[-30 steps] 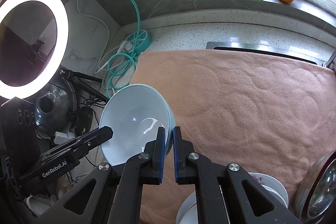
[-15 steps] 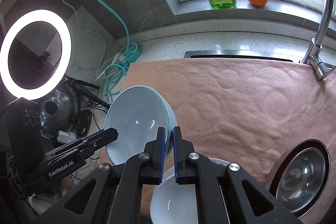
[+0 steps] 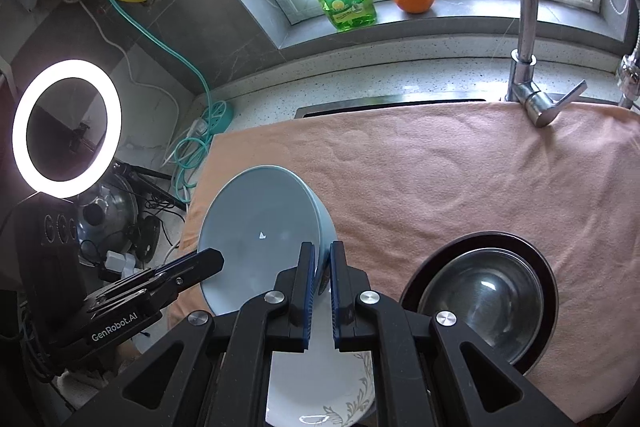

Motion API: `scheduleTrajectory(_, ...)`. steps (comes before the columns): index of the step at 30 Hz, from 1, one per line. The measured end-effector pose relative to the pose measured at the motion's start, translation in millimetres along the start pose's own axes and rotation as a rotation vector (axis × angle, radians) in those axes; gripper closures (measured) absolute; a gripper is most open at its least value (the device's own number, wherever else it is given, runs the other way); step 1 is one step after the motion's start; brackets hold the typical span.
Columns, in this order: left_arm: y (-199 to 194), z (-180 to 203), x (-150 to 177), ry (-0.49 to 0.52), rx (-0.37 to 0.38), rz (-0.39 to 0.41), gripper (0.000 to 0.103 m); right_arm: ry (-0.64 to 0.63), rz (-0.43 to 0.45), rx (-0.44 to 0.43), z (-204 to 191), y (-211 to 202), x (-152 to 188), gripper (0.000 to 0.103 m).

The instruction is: Organize plates and bowls

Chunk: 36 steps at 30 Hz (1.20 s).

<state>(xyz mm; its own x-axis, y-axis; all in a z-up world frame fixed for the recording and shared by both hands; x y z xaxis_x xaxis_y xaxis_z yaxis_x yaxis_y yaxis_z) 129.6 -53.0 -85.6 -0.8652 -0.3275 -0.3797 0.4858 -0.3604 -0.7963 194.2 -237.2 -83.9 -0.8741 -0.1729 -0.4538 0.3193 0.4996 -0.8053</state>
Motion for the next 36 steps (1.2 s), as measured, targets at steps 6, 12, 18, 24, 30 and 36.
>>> scheduleTrajectory(6,11.7,26.2,11.1,0.029,0.015,-0.024,0.091,0.026,0.0,0.022,27.9,-14.0,11.1,0.096)
scheduleTrajectory(12,22.1,52.4,18.9,0.076,0.023,-0.047,0.091,0.064,-0.001,0.037,57.1,-23.6,21.2,0.096)
scheduleTrajectory(18,42.2,73.4,23.6,0.106,0.039,-0.096,0.091,0.106,-0.003,0.063,85.8,-30.6,32.5,0.096)
scheduleTrajectory(24,63.0,91.1,29.1,0.136,0.042,-0.141,0.091,0.15,-0.003,0.084,112.2,-35.2,41.9,0.096)
scheduleTrajectory(30,74.3,101.1,32.3,0.159,0.037,-0.167,0.091,0.172,-0.012,0.097,128.4,-34.2,48.8,0.096)
scheduleTrajectory(36,82.2,103.6,36.3,0.167,0.028,-0.191,0.091,0.171,-0.02,0.106,135.4,-32.3,52.7,0.096)
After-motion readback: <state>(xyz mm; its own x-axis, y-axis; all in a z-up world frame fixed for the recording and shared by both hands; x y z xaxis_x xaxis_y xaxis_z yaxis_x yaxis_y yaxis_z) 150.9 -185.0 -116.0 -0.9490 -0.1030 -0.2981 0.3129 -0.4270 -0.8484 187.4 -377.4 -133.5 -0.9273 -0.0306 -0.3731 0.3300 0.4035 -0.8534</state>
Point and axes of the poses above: each gripper's, at about its wrist camera, not at the fingertips, and y roughly the way its jaws point, z to its right, x to its underside, the point moved 2 cm from there along y, roughly the way its jaws point, and after that the axes turned 5 degrees about -y, right-handed, at the moved point
